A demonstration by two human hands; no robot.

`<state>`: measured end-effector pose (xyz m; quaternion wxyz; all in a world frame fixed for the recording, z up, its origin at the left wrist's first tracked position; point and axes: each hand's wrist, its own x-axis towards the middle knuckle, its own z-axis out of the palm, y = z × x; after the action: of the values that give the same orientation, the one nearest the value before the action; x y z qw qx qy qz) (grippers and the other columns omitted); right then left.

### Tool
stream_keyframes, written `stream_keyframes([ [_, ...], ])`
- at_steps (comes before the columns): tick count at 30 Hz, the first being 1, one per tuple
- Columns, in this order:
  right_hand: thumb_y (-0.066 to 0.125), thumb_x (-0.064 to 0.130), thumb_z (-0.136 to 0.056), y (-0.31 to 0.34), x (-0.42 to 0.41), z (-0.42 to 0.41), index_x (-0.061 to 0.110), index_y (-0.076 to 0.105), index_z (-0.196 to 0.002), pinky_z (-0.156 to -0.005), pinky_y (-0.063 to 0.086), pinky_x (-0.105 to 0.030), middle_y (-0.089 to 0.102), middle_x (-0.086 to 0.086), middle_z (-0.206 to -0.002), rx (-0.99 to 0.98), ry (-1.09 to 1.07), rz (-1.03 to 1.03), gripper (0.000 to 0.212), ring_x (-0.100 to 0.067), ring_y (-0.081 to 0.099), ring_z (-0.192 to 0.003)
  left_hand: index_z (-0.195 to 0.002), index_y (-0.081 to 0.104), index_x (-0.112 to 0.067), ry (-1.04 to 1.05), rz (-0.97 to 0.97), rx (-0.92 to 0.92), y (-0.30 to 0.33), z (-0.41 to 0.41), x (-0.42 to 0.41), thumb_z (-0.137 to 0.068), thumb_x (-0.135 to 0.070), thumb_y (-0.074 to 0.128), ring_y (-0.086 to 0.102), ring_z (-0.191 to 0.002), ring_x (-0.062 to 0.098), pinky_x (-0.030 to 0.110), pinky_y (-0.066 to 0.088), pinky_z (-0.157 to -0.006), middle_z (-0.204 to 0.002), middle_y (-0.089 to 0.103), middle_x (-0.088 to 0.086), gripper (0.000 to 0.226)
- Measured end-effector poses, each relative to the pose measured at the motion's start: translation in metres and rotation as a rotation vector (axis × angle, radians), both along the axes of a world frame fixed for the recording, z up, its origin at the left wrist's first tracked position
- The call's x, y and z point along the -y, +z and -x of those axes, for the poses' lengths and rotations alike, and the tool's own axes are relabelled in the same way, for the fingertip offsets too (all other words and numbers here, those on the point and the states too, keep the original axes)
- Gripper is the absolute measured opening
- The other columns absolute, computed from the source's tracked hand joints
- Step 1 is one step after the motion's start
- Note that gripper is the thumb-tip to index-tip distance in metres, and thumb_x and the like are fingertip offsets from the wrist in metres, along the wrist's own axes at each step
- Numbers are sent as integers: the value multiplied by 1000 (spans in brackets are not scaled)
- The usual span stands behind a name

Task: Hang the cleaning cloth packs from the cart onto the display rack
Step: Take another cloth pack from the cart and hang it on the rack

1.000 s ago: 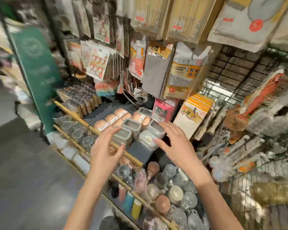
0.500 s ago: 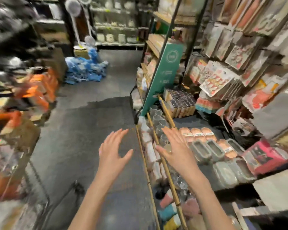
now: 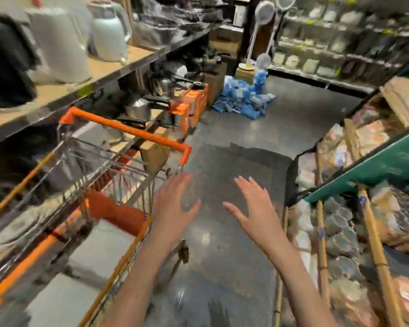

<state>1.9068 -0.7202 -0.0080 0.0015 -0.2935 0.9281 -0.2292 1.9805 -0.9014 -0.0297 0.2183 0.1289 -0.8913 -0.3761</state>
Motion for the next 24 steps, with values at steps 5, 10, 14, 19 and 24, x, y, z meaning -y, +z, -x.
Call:
stream_keyframes([
  [5, 41, 60, -86, -16, 102, 17, 23, 24, -147, -117, 1, -37, 22, 7, -155, 45, 173, 13, 73, -8, 7, -144, -134, 50, -26, 169, 54, 55, -16, -11, 92, -77, -22, 75, 42, -130, 20, 38, 29, -105, -138, 51, 0, 62],
  [10, 53, 47, -89, -35, 190, 19, 16, 33, -144, -115, 8, -27, 31, 0, -151, 70, 395, 17, 66, -15, 19, -142, -139, 44, -30, 400, -42, 145, -41, -41, 154, -81, -27, 74, 35, -138, 22, 52, 26, -112, -146, 43, -1, 65],
  [14, 57, 40, -90, -62, 253, 16, 15, 36, -143, -110, 3, -17, 34, -4, -150, 98, 592, -35, 62, -19, 22, -142, -140, 43, -28, 555, -110, 201, -74, -75, 185, -83, -26, 71, 32, -140, 22, 54, 29, -110, -148, 41, -3, 63],
  [19, 50, 47, -90, -103, 333, -4, 15, 33, -145, -113, 9, -23, 31, -2, -152, 206, 849, -95, 65, -17, 21, -142, -144, 36, -28, 815, -194, 358, -113, -122, 209, -87, -31, 67, 26, -142, 20, 45, 25, -113, -151, 36, -4, 65],
  [24, 42, 53, -93, -147, 395, -33, 22, 19, -149, -115, 6, -28, 16, 4, -157, 298, 1154, -278, 68, -11, 10, -144, -139, 45, -21, 1106, -327, 366, -137, -151, 222, -85, -23, 70, 35, -137, 23, 39, 29, -108, -145, 44, 1, 59],
])
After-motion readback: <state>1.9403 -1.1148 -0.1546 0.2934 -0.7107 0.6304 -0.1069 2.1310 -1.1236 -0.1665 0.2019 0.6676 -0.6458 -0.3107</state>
